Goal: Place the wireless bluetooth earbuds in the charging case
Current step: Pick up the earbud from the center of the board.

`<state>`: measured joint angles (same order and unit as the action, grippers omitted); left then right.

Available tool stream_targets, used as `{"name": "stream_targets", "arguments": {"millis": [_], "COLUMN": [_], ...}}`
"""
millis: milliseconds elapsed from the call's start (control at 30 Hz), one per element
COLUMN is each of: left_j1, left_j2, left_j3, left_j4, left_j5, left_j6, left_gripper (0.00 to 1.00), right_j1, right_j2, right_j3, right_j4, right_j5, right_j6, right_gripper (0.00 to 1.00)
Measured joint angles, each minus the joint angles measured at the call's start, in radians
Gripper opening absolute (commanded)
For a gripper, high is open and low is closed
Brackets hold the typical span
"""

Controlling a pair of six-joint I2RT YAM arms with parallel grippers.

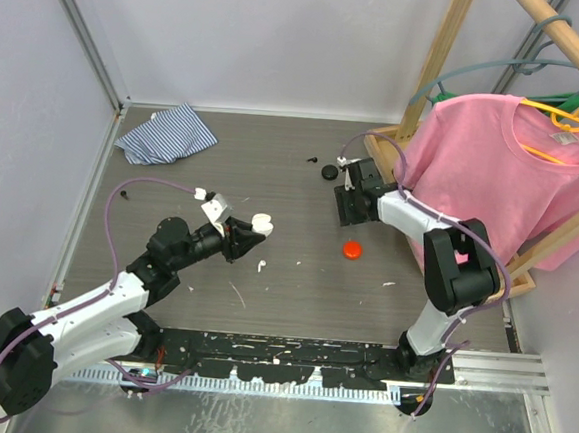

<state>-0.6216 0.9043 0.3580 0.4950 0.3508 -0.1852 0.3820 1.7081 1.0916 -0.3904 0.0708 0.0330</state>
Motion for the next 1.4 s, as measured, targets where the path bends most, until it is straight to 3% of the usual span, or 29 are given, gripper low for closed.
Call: {"name": "stream_targets", "arguments": {"millis": [533, 700, 833, 1133, 1400], "left_j1": [-0.006, -0.008, -0.008, -0.008, -0.008], "left_j2": [0.013, 0.013, 0.013, 0.003, -0.024], "left_j3": [0.0, 0.0, 0.0, 0.0, 0.0], "left_j4": [-0.044, -0.044, -0.045, -0.051, -0.051], "left_j5": [0.002, 0.013, 0.015, 0.015, 0.01], "left_j6": [0.018, 0.019, 0.019, 0.019, 0.018], "left_gripper": [0.0, 0.0, 0.0, 0.0, 0.0], "right_j1": [-0.109, -0.122, -0.123, -0.118, -0.03], "right_j2": [0.16, 0.178, 0.18, 0.179, 0.159], "right_j3": [0.117, 0.123, 0.124, 0.122, 0.1], "right_j4": [0.003, 0.0, -0.004, -0.018, -0.04], "right_j5": [-0.06, -0.106, -0.124, -0.157, -0.164], "right_j6": [-0.012, -0.012, -0.012, 0.001, 0.02], "right_gripper": [0.44, 0.37, 0.3, 0.25, 0.19]}}
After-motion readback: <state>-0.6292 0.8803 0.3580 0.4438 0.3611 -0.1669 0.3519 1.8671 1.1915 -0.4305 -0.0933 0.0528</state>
